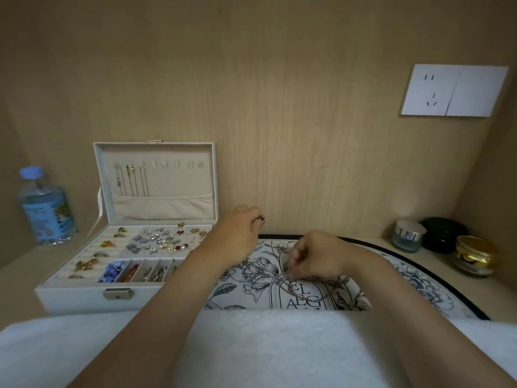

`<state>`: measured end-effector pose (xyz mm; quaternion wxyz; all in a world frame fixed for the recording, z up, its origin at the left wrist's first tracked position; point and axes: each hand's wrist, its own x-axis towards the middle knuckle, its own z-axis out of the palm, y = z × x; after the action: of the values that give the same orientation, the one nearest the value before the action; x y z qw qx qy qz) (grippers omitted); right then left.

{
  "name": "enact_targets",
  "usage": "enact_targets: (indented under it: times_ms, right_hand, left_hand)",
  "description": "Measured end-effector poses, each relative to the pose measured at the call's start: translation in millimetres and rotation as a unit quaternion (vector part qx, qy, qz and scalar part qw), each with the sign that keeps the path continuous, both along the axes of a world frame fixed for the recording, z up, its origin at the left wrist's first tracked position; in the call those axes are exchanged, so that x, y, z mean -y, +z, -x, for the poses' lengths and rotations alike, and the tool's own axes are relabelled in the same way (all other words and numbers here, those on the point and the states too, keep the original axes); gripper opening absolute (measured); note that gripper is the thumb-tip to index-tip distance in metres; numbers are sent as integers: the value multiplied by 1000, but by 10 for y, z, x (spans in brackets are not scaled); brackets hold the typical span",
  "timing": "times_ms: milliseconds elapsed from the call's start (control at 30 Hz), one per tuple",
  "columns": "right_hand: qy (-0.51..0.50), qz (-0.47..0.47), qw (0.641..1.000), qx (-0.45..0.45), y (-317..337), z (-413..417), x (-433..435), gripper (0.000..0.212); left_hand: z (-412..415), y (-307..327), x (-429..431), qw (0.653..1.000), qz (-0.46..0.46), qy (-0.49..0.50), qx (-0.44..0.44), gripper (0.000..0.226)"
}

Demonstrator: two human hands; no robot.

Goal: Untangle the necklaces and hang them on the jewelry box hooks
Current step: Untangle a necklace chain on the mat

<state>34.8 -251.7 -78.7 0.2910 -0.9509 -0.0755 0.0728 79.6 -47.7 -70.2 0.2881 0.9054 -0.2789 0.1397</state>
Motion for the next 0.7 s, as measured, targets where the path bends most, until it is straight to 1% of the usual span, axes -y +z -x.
enact_targets:
  times_ms: [33,100,167,233,267,300,333,367,400,467,533,600,667,700]
  right_hand:
    - [8,24,1000,-18,4,19,9,9]
    - [11,40,999,-30,18,38,40,12]
    - [16,39,999,-32,27,53,80,11]
    - [25,36,998,-37,21,68,104,6]
    - [24,35,999,-34,11,70,106,4]
    - [18,31,999,-28,1,65,108,7]
    - [6,20,1000,-23,-10,59,111,10]
    - [-6,-2,1000,-21,-17,55,114,13]
    - [-16,-34,999,-22,-17,48,117,16]
    - [-22,-130,991,-34,-15,34,129,24]
    - [-35,-247,967,-51,-15,40,136,27]
    - [-64,-334,938,-60,-13,61,117,25]
    - [-91,-372,922,-56,-11,67,129,25]
    - [-106,-371,922,-42,-11,59,141,25]
  left_hand:
    - [-31,-25,-27,1000,-15,10,6,26]
    - [-85,-84,-82,995,-66,60,34,22]
    - [-70,-106,-114,976,-160,134,67,16]
    - [10,-82,-83,958,-216,178,57,14]
    - [48,-66,-42,956,-229,175,60,11]
    - [64,-65,10,957,-238,151,74,14]
    - [71,-74,58,963,-236,103,84,23]
    - [61,-103,101,970,-227,38,76,32]
    - [62,-130,130,977,-211,-24,35,36]
    - [71,-185,162,973,-200,-104,-56,30]
    - [71,-233,153,972,-190,-102,-93,19]
    - [75,-226,133,977,-184,-63,-92,13]
    - [65,-221,132,982,-167,-39,-78,15]
    - [58,-223,130,984,-154,-30,-79,16]
